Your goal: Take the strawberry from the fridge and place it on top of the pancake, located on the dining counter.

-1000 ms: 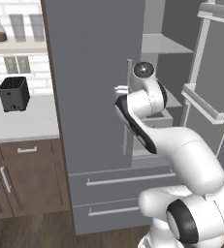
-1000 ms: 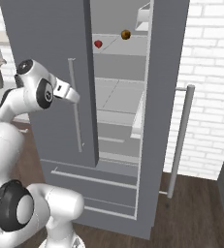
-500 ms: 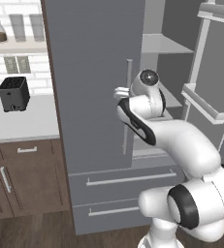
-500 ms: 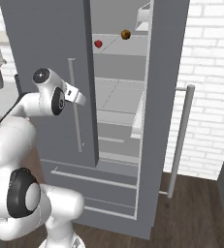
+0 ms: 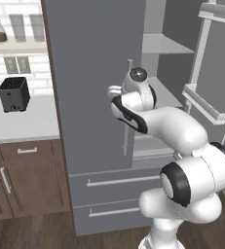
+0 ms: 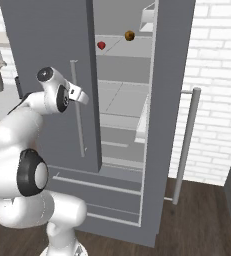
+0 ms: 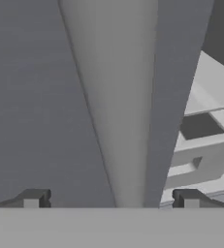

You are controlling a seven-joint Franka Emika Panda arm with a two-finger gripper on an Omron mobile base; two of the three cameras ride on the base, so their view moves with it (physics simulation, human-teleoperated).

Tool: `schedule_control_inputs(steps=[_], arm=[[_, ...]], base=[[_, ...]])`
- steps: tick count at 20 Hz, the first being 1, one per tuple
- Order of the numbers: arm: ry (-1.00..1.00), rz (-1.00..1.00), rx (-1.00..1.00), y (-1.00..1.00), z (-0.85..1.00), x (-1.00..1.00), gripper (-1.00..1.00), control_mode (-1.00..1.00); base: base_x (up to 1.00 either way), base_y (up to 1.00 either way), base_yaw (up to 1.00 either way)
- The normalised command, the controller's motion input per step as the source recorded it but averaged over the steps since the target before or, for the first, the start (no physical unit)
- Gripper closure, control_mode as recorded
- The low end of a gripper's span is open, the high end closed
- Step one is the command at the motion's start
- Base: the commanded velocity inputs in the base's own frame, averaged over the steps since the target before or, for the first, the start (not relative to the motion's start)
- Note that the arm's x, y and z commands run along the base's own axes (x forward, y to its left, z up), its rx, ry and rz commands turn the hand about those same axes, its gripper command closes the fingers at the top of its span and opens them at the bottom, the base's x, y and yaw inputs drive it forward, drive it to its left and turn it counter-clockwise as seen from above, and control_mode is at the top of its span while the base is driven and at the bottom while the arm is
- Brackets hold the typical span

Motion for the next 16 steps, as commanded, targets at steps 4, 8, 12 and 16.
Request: schedule_control_inputs(steps=[4,8,12,16], arm=[[0.01,0.00,0.00,-0.01,-0.08,0.38,-1.00,-1.00],[0.00,0.00,0.00,-0.05,-0.21,0.29,-1.00,-1.00],[-0.08,0.04,0.00,0.00,-0.51,0.48,-1.00,-1.00],[-0.09,0.02,0.00,0.06,-0.72,0.67,1.00,-1.00]], base=[[0.00,0.00,0.00],[0.00,0.00,0.00],[0.00,0.00,0.00],[0.00,0.00,0.00]])
